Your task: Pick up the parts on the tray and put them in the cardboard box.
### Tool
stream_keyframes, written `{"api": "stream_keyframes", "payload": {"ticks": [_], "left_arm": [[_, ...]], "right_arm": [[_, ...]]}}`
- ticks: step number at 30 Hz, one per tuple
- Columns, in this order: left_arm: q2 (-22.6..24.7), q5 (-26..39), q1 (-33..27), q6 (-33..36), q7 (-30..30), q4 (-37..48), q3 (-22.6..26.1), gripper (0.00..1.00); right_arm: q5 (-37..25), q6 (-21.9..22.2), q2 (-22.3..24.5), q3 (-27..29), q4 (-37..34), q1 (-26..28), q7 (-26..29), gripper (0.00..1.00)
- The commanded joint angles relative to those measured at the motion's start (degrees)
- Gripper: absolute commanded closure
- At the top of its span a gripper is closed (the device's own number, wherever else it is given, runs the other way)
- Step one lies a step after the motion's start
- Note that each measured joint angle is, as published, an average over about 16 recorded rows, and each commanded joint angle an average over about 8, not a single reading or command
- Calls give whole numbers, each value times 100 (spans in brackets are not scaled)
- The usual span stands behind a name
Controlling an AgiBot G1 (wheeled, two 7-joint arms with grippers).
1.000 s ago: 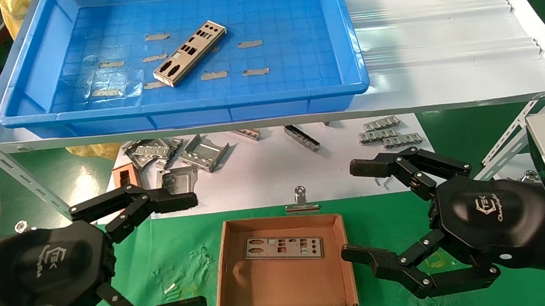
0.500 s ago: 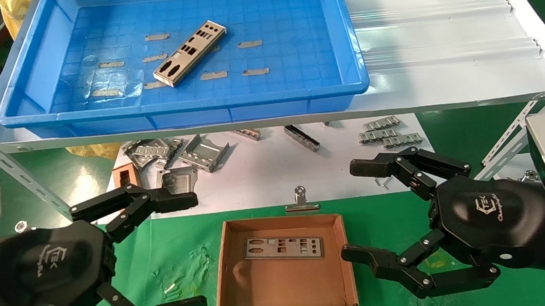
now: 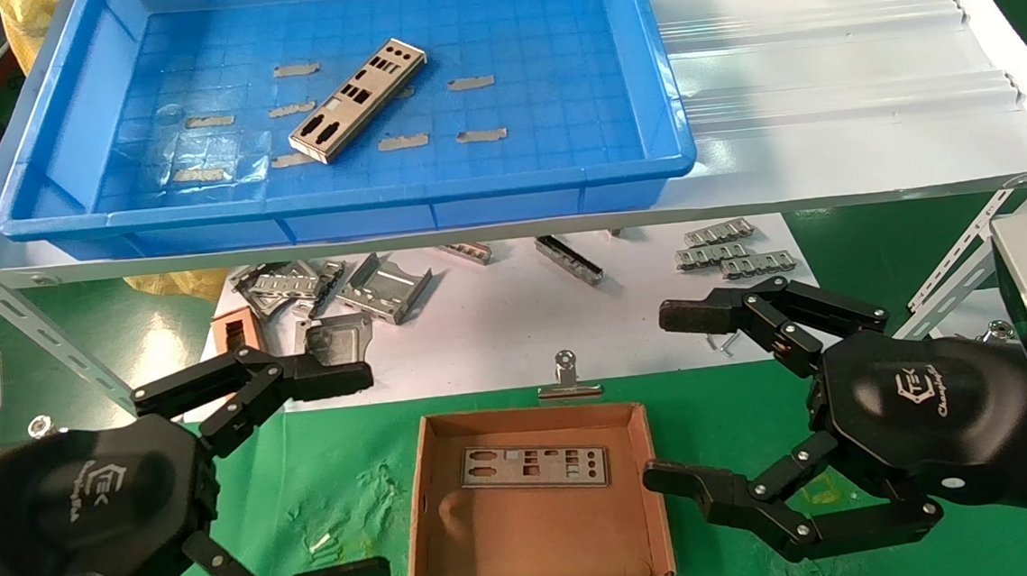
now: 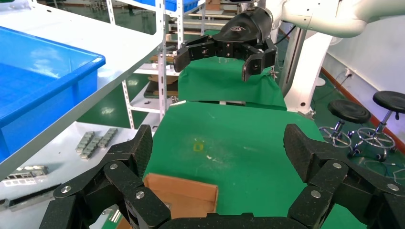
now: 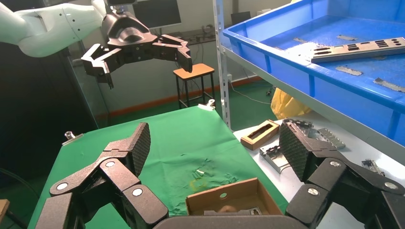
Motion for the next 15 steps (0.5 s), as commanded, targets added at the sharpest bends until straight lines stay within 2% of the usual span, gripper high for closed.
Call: {"api": "stream_keyframes", "payload": {"ticks": [1, 15], "left_arm": [[0, 0, 0, 0, 0, 0, 0, 0], [0, 0, 0, 0, 0, 0, 0, 0]], "right_arm": [[0, 0, 0, 0, 0, 0, 0, 0], [0, 0, 0, 0, 0, 0, 0, 0]]}}
